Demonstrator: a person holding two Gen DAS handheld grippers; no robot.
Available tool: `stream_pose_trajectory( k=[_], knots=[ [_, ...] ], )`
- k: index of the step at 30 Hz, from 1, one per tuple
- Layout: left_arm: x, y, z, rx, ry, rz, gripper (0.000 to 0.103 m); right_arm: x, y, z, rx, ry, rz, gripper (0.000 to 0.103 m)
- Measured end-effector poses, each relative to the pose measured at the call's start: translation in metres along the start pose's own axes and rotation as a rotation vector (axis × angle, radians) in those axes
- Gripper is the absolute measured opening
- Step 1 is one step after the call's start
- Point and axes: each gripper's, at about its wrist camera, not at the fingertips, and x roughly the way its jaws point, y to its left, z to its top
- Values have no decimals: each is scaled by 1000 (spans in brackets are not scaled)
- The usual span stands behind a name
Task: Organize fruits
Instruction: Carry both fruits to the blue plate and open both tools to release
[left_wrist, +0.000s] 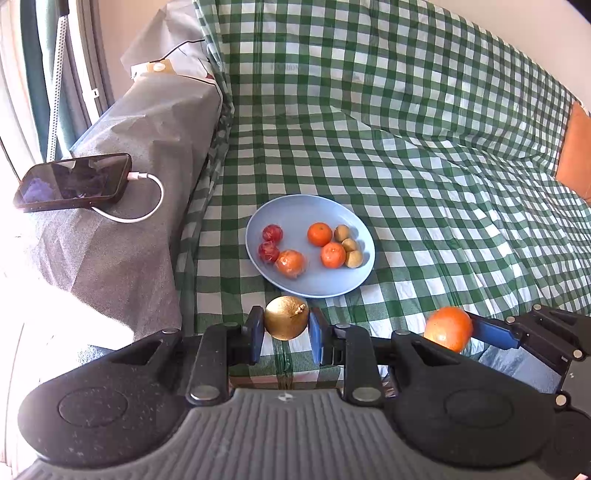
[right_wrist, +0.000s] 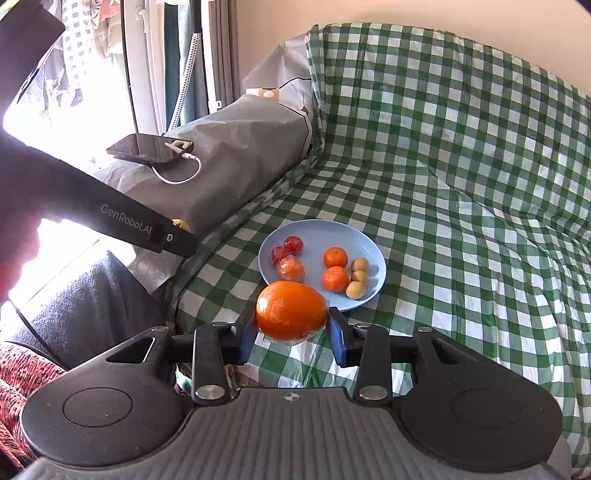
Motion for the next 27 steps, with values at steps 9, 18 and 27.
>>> stream_pose_trajectory(
  k=[9, 18, 27],
  knots=[
    [15, 5, 15, -16, 14, 8, 28, 10, -7, 3, 33, 20, -10, 42],
    [45, 9, 44, -23, 32, 12, 28, 37, -24, 10, 88, 50, -28, 42],
    [99, 3, 80, -6, 55, 21, 28, 89, -39, 28, 115, 81, -34, 42]
  ],
)
